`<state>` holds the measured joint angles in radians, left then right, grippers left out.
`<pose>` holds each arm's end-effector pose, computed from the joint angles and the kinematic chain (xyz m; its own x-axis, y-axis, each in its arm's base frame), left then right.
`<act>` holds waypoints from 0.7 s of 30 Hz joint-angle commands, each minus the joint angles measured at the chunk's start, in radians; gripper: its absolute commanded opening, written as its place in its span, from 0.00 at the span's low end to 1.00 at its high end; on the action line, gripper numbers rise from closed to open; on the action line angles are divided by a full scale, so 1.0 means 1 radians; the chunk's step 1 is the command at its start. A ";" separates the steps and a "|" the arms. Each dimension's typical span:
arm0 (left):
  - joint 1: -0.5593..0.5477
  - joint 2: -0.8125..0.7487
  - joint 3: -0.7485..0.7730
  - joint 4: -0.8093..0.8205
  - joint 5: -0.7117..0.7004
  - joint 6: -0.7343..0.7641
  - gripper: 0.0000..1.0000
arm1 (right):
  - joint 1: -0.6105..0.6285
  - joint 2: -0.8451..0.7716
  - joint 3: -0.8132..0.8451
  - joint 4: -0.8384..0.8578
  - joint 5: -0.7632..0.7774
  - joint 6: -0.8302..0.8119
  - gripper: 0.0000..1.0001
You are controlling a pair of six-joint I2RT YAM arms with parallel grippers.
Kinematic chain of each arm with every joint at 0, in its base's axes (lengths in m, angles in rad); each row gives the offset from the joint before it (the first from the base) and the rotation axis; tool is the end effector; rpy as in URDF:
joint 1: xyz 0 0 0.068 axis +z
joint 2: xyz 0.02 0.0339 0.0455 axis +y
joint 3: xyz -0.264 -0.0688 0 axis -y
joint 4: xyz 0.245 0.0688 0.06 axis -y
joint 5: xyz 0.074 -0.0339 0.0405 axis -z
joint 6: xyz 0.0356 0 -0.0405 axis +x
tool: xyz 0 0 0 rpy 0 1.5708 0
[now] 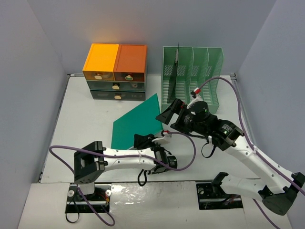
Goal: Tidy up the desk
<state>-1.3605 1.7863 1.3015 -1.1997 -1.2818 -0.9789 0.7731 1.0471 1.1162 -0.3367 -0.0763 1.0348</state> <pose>0.0984 -0.2976 0.2267 -0.3659 0.5810 -0.7270 -0.0039 0.7802 0.6255 0.1655 0.1653 0.3899 -0.7406 0.4751 -0.4752 -0.2198 0.4970 0.8395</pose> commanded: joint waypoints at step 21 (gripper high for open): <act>-0.141 -0.451 0.080 0.787 0.010 0.653 0.00 | 0.003 -0.186 0.197 -0.814 1.077 0.388 0.99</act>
<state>-1.5059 1.4827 1.4250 -0.9792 -1.2946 -0.8222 0.7738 0.8224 1.3151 -0.9669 0.7991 1.2633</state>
